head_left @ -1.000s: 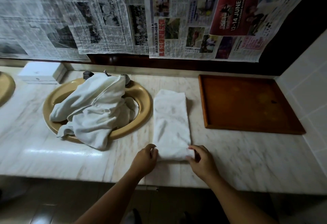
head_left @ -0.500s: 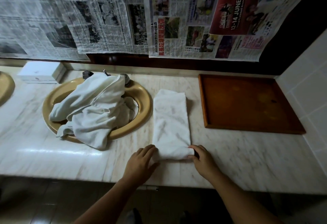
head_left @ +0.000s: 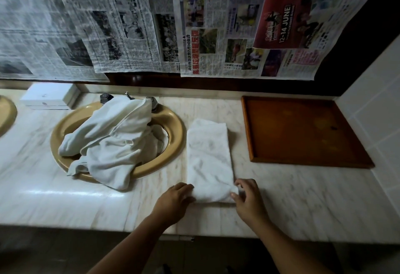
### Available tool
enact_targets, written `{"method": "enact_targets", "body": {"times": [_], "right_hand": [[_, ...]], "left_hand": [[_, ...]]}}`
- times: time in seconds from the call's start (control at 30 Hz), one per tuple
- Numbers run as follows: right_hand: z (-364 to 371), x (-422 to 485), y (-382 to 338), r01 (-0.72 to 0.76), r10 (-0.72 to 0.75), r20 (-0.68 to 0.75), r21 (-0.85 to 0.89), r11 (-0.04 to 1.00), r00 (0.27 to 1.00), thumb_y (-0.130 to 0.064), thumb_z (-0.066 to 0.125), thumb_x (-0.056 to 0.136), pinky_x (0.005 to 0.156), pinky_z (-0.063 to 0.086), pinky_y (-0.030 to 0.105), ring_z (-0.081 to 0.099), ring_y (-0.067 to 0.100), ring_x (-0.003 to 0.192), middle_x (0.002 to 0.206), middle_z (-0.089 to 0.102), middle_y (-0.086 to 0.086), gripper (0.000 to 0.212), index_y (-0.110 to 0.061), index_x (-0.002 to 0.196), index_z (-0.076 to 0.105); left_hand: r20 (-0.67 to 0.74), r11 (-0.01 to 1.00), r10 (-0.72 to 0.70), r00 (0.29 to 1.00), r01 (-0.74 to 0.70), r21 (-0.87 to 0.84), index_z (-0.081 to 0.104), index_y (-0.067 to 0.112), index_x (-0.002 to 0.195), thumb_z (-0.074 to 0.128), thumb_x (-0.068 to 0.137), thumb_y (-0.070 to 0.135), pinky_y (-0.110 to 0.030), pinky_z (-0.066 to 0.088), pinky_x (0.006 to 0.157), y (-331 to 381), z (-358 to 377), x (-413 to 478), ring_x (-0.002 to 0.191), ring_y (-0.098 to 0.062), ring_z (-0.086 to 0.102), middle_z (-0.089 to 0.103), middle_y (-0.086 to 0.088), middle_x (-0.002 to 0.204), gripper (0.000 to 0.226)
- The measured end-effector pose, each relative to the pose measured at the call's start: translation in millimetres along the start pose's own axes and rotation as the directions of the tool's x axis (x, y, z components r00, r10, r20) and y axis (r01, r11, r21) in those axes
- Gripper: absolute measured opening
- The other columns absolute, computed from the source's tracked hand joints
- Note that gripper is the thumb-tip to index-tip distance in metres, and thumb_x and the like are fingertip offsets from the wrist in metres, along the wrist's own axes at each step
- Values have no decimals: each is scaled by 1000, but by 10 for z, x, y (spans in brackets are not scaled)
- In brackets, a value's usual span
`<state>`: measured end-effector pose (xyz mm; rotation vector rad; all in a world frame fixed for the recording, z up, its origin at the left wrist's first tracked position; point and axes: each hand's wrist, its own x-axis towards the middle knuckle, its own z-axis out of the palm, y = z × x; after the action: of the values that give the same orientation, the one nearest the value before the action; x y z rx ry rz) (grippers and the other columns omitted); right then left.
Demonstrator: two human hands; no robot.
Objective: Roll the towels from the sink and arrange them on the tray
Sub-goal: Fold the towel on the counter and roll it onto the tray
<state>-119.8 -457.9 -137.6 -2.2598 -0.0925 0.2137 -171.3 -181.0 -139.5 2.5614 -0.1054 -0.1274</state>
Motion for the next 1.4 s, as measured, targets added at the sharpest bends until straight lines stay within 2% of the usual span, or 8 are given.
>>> {"method": "enact_targets", "body": {"times": [0.1, 0.23, 0.33, 0.53, 0.7, 0.93, 1.13, 1.4], "right_hand": [[54, -76, 54, 217, -227, -42, -171, 961, 973, -16, 70, 92, 79, 44, 7, 57, 7, 100, 117, 47, -15, 18, -20, 110, 67], [-40, -97, 136, 251, -221, 131, -308, 918, 966, -44, 69, 85, 102, 41, 22, 42, 6, 128, 143, 42, -15, 57, -31, 138, 53], [-85, -52, 133, 240, -183, 190, -346, 907, 965, -32, 65, 87, 108, 40, 24, 42, 11, 134, 150, 42, -10, 62, -32, 146, 44], [-63, 40, 62, 192, -151, 148, -328, 925, 977, -13, 63, 91, 105, 43, 26, 51, 16, 127, 143, 54, -4, 51, -25, 140, 55], [-73, 38, 31, 201, -154, 159, -336, 920, 975, -8, 65, 91, 100, 41, 21, 54, 17, 125, 141, 57, -3, 48, -21, 137, 59], [-132, 97, -68, 189, -127, 222, -287, 939, 967, -6, 63, 93, 100, 38, 17, 52, 14, 125, 141, 53, -6, 42, -17, 132, 61], [-78, 223, -111, 54, 3, 238, -231, 972, 971, -5, 60, 96, 96, 39, 17, 54, 16, 123, 136, 57, 0, 38, -15, 133, 61], [-48, 292, -148, -194, 195, 220, -24, 981, 956, -11, 58, 100, 92, 52, 30, 57, 22, 122, 136, 58, 3, 39, -26, 136, 57]], "left_hand": [[37, 998, -55, 998, 56, -33, 58, 25, 136, 58, 100, 40, -35, 54, 88, 18, 2, 42, 110, -19, 62, 59, 5, 129, 39], [61, 989, -123, 990, 128, -78, 59, 20, 135, 53, 103, 33, -37, 52, 91, 24, 8, 120, 110, -22, 61, 58, 2, 125, 35], [54, 984, -136, 989, 141, -106, 61, 14, 129, 52, 103, 26, -39, 51, 91, 36, 42, 160, 106, -25, 59, 53, -2, 121, 30], [5, 973, -165, 986, 163, -165, 62, 15, 130, 58, 99, 22, -39, 51, 92, 65, 55, 153, 107, -26, 59, 52, -2, 121, 33], [-201, 996, 75, 977, -63, 64, 61, 21, 130, 69, 91, 20, -35, 56, 82, 117, 122, -58, 112, -21, 56, 58, 1, 130, 40], [-74, 954, 158, 985, -133, 268, 55, 25, 135, 80, 79, 45, -37, 54, 91, 96, 119, -124, 120, -23, 56, 58, 4, 137, 65], [-54, 974, 123, 991, -110, 197, 53, 23, 132, 82, 81, 33, -36, 60, 80, 124, 61, -1, 115, -23, 56, 58, 3, 129, 60], [-27, 987, -73, 997, 68, -143, 64, 21, 129, 73, 89, 18, -27, 47, 95, 64, -62, 174, 116, -20, 58, 62, 4, 127, 41]]}}
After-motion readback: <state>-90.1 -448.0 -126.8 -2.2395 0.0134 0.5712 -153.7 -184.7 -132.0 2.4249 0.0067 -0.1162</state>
